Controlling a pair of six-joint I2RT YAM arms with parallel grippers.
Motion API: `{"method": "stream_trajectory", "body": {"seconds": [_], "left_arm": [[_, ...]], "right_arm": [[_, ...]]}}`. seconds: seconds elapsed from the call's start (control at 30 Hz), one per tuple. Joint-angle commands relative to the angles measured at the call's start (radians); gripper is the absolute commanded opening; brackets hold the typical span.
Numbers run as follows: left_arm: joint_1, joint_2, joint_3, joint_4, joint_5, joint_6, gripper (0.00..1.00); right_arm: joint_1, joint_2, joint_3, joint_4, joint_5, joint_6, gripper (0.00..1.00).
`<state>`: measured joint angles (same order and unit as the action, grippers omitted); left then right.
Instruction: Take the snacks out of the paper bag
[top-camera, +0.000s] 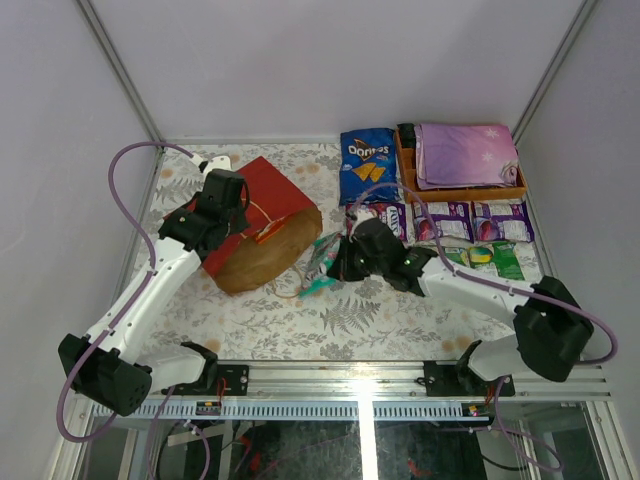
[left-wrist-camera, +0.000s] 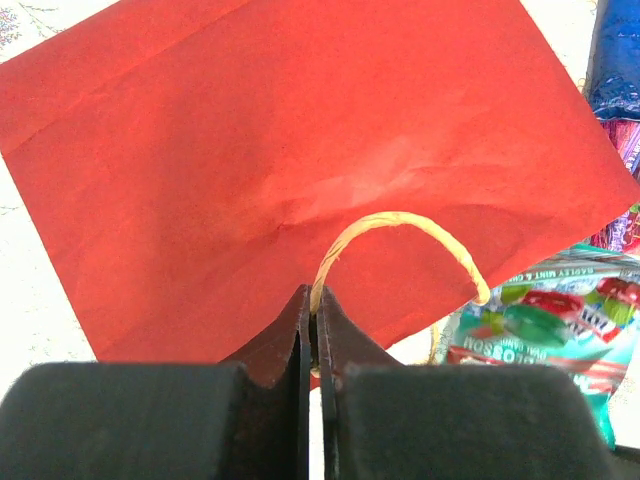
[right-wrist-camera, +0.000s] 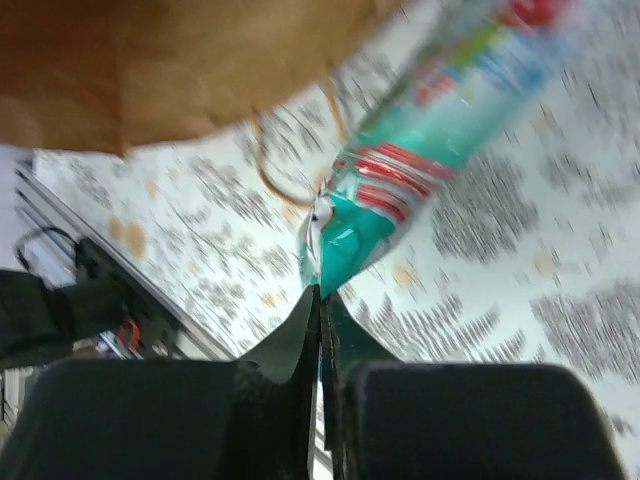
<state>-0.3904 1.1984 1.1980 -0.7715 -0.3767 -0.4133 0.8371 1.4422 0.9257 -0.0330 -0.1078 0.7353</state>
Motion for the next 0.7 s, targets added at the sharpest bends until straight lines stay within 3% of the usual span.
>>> {"method": "stream_trajectory", "body": {"seconds": [0.0, 0.13, 0.27, 0.33, 0.37, 0.47, 0.5, 0.67], "left_arm": [[0.014, 0.000, -0.013, 0.021, -0.014, 0.012, 0.00], [0.016, -0.001, -0.017, 0.028, 0.000, 0.014, 0.00], [0.016, 0.005, -0.018, 0.031, 0.031, 0.021, 0.00], [0.017, 0.008, -0.017, 0.032, 0.036, 0.023, 0.00], [0.016, 0.009, -0.016, 0.033, 0.036, 0.023, 0.00], [0.015, 0.012, -0.018, 0.032, 0.037, 0.025, 0.00], [0.016, 0.011, -0.020, 0.032, 0.036, 0.025, 0.00], [0.016, 0.021, -0.019, 0.033, 0.035, 0.027, 0.00]], "right_arm": [[-0.012, -0.128, -0.183, 0.018, -0.047, 0.037, 0.00], [-0.023, -0.175, -0.288, -0.027, -0.066, 0.027, 0.01], [-0.044, -0.151, -0.288, -0.159, -0.048, -0.057, 0.03], [-0.048, -0.153, -0.286, -0.191, -0.021, -0.069, 0.09], [-0.048, -0.156, -0.281, -0.203, -0.005, -0.070, 0.22], [-0.046, -0.160, -0.238, -0.272, 0.082, -0.090, 0.91], [-0.043, -0.165, -0.213, -0.299, 0.125, -0.094, 0.99], [0.079, -0.157, -0.054, -0.384, 0.447, -0.102, 1.00]]}}
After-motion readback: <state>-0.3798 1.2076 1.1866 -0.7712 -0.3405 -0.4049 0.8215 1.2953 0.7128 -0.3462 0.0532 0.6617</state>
